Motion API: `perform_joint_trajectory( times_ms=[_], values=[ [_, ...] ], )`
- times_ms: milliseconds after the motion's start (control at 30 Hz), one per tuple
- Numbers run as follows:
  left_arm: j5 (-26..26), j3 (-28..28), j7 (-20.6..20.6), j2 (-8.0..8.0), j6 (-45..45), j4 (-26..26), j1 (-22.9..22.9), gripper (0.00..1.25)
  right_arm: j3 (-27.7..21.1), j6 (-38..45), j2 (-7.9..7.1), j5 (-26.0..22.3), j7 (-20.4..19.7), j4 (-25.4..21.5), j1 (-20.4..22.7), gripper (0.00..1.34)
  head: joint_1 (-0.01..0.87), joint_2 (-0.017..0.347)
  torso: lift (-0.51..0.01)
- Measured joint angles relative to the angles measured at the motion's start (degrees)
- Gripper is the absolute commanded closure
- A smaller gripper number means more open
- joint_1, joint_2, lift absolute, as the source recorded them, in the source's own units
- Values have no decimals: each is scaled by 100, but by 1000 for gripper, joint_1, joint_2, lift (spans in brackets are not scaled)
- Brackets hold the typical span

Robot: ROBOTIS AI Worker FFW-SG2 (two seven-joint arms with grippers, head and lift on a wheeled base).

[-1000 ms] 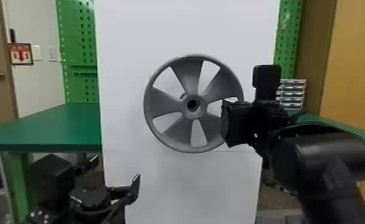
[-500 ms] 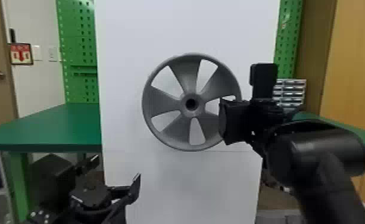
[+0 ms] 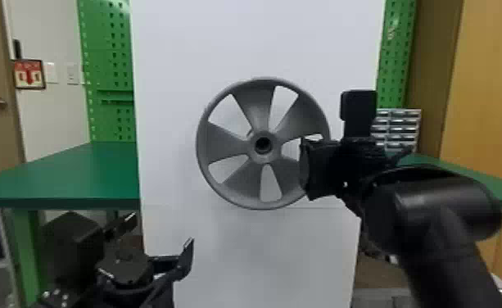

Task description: Hold the wheel and insert it

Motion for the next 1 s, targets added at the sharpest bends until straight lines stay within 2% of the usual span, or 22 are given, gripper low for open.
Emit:
perform_joint_trajectory(
  times_ms=[1000],
  values=[
    [50, -9, 1, 6, -47, 31, -20, 101, -93, -219, 1, 125, 1, 376, -216, 1217, 210, 9, -442]
  ],
)
